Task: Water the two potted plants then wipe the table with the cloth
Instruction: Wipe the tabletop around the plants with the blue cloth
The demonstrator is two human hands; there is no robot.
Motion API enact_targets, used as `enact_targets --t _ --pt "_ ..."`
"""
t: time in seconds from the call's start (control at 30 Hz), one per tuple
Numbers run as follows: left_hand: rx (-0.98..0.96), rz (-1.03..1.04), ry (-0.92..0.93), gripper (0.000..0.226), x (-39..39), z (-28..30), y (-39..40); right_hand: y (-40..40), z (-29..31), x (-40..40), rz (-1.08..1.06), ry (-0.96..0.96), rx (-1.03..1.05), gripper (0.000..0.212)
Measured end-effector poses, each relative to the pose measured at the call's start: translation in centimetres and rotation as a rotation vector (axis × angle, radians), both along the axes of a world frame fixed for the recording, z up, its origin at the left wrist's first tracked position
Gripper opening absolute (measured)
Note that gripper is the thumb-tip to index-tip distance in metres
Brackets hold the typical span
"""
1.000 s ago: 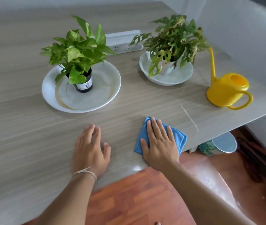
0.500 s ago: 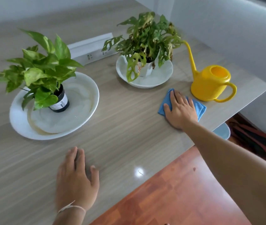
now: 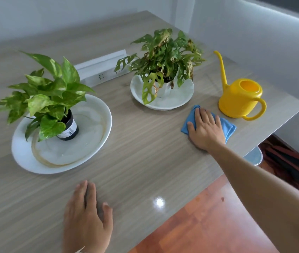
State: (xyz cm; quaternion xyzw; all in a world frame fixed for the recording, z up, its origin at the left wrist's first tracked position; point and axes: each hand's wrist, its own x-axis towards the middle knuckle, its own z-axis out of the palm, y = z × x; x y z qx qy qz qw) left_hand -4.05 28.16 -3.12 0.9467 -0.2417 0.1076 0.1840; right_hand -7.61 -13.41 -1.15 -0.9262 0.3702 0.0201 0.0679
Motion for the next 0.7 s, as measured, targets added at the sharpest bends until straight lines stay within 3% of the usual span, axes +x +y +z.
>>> enact_targets --t 0.23,0.4,0.53,0.7 --pt "0.034 -0.007 0.019 0.064 -0.1 -0.1 0.2 17.8 -0.4 -6.6 0.072 -0.082 0.015 0.074" --pt "0.092 0.001 0.084 0.067 -0.2 0.5 0.1 29.3 -0.6 -5.9 0.228 -0.180 0.071 0.071" --pt "0.125 0.022 0.144 0.070 -0.4 1.3 -0.2 29.7 -0.5 -5.8 0.266 -0.160 0.109 0.073" --pt "0.098 0.023 0.159 0.067 -0.5 1.5 0.1 24.6 -0.7 -6.0 0.271 -0.163 0.071 0.075"
